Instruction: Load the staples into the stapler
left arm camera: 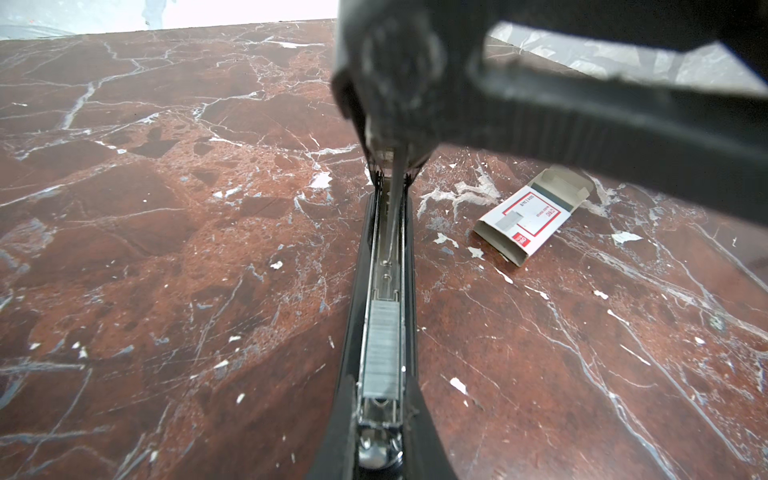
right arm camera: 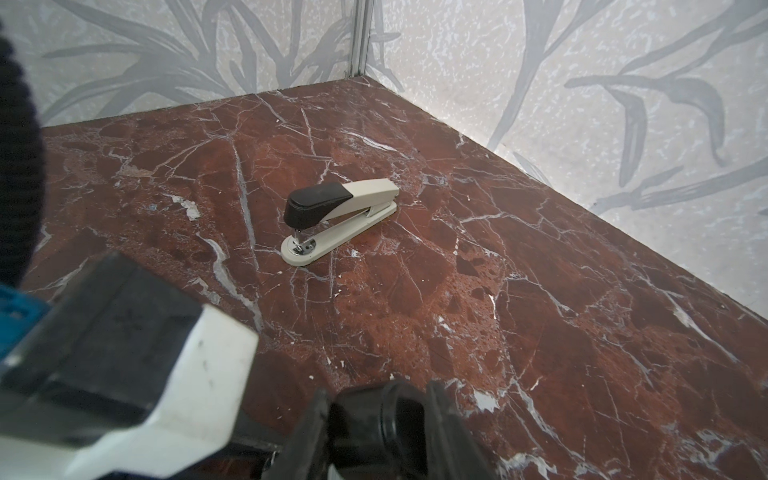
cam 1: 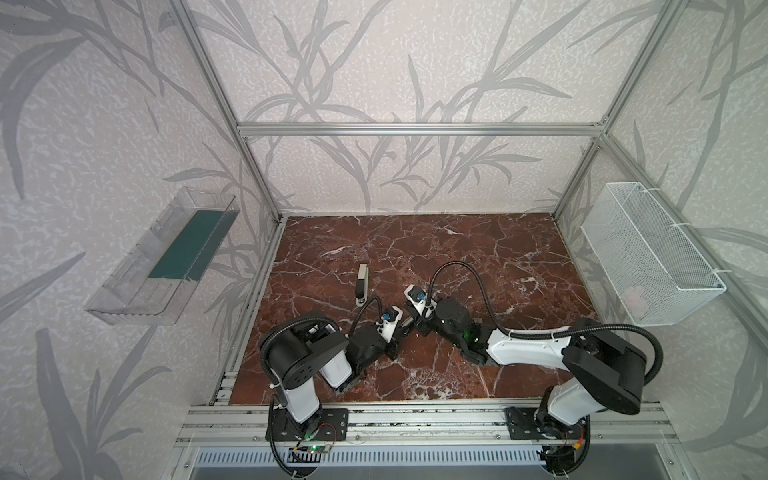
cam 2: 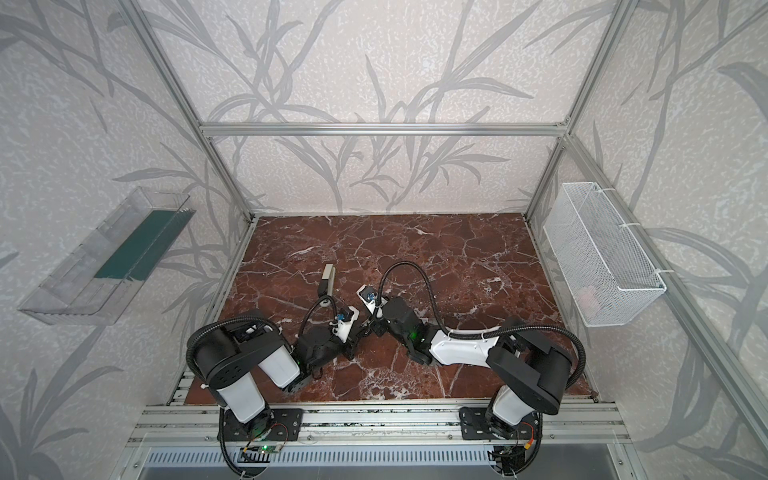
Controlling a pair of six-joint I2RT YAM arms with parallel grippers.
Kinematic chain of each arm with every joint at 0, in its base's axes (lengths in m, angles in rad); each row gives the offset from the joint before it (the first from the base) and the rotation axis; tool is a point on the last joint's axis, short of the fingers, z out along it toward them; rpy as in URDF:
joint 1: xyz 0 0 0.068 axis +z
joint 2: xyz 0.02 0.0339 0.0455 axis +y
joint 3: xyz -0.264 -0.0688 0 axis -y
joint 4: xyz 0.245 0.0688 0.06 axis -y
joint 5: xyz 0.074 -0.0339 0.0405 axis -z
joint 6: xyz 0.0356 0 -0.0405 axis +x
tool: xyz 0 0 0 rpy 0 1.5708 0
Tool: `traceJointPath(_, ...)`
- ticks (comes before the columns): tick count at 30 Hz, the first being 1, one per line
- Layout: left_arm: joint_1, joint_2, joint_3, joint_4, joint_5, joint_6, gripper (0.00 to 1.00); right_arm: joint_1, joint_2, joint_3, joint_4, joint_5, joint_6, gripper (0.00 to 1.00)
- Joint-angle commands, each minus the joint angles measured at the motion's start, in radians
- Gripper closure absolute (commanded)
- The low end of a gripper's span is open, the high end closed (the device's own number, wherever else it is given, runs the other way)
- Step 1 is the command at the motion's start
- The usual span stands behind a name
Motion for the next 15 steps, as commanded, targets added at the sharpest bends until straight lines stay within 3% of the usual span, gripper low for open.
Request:
traceJointPath(1,-0.007,-0.023,0.036,0.09,0.035,-0.014,1.0,0.1,0.043,-0.024,0.008,-0.329,0.224,0.68)
traceJointPath(15,-0.006,-0.023,0.031,0.09,0.018,-0.023,1.0,0.104,0.038,-0.065,0.049,-0.272,0.255,0.67)
